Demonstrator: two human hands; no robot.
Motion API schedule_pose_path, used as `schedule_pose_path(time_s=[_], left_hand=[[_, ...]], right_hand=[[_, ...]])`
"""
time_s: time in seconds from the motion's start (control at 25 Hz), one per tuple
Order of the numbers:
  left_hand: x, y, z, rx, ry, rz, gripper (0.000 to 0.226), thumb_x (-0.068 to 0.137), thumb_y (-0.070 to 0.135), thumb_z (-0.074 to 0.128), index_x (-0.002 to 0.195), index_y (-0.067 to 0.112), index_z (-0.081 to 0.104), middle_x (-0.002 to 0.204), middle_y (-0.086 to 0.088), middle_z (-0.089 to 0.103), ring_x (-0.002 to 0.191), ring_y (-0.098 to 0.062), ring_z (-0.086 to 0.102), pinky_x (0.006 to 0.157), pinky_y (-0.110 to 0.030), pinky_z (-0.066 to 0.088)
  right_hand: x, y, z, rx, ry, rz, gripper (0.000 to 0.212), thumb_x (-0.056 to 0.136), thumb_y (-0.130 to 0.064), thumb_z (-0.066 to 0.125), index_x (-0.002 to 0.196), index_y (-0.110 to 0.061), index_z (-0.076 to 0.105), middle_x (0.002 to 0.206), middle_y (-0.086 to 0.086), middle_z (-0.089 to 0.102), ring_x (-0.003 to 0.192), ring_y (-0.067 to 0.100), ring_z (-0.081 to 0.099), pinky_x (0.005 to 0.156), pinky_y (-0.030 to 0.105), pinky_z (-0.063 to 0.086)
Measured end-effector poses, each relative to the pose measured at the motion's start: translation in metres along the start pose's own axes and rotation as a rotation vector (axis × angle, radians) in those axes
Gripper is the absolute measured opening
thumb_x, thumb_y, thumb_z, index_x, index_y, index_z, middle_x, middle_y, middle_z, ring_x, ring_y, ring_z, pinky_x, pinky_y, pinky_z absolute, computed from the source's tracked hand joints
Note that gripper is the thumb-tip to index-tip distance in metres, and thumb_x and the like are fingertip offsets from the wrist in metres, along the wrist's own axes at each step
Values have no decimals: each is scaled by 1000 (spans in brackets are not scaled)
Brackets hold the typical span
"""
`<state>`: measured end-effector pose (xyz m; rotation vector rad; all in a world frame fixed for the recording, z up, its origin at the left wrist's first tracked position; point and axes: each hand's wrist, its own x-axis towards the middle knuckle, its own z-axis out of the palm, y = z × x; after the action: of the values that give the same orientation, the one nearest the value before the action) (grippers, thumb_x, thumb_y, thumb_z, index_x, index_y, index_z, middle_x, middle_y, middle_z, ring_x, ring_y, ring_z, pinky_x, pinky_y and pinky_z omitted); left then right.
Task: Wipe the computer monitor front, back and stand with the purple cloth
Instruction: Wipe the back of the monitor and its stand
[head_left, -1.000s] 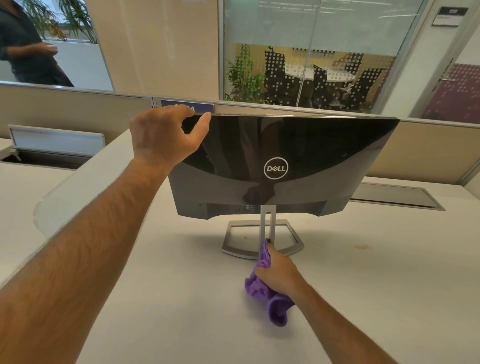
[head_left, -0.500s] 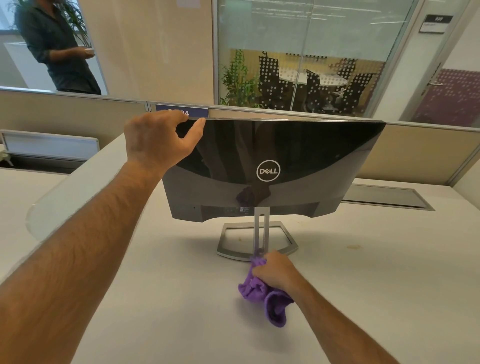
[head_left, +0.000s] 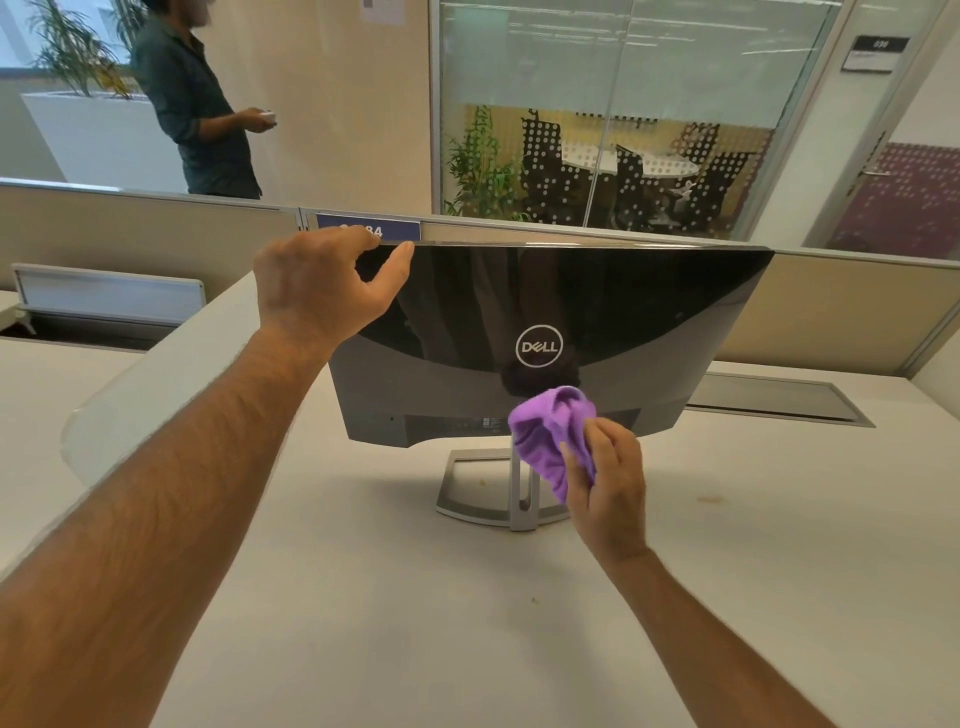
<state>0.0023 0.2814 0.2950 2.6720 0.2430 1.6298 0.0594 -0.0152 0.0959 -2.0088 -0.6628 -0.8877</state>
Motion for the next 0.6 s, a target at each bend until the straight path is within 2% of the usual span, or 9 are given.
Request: schedule_pose_path(time_s=[0.08,0.16,0.28,0.36,0.48,0.52,0.6], left_hand=[[1,0,0,-1,-9,-11,58,92,64,47,104,14,75,93,-8,76,79,-25,71,67,-29,51],[1,-1,0,-4,-16,-18,59,92,65,46,104,15,75,95,-7,76,80,-25,71,68,-30,53],[0,-1,2,-9,-10,-16,58,92,64,47,104,15,75,96,-7,76,80,-24,71,68,-31,54],[1,-2,2,-5,-7,-16,58,92,64,47,104,16,75,96,-6,76,80,-24,71,67,-30,53],[1,-2,4,-5,-15,-20,59,92,65,46,106,16,75,97,-6,76,81,-23,71,67,-29,53],[1,-2,4,-4,-13,-21,59,92,65,46,106,16,75,97,-6,76,81,-23,71,67,-29,53],[1,-2,5,-8,-9,-20,58,92,65,46,105,16,75,97,-6,76,81,-23,71,67,-29,53]], right_hand=[[7,2,13,-134,-122,-183,50,90,-37,66,131,-12,55,128,15,57,116,26,53,95,27,47],[4,12,25,-313,-281,-304,65,75,-32,82,132,-13,58,132,16,57,116,34,56,92,36,52],[-19,31,31,-382,-473,-266,75,63,-29,92,129,-14,61,130,16,58,108,36,62,82,40,59],[-34,39,28,-334,-628,-201,72,67,-31,89,130,-18,59,132,12,57,110,34,62,82,39,60],[-34,39,15,-303,-887,-242,61,75,-34,83,130,-23,59,131,4,54,117,26,56,88,32,57],[-29,37,11,-281,-917,-231,60,75,-33,82,130,-22,59,130,3,55,116,25,55,89,30,56],[-24,39,12,-225,-759,-193,62,69,-29,87,125,-18,64,126,7,60,110,28,60,85,34,59]])
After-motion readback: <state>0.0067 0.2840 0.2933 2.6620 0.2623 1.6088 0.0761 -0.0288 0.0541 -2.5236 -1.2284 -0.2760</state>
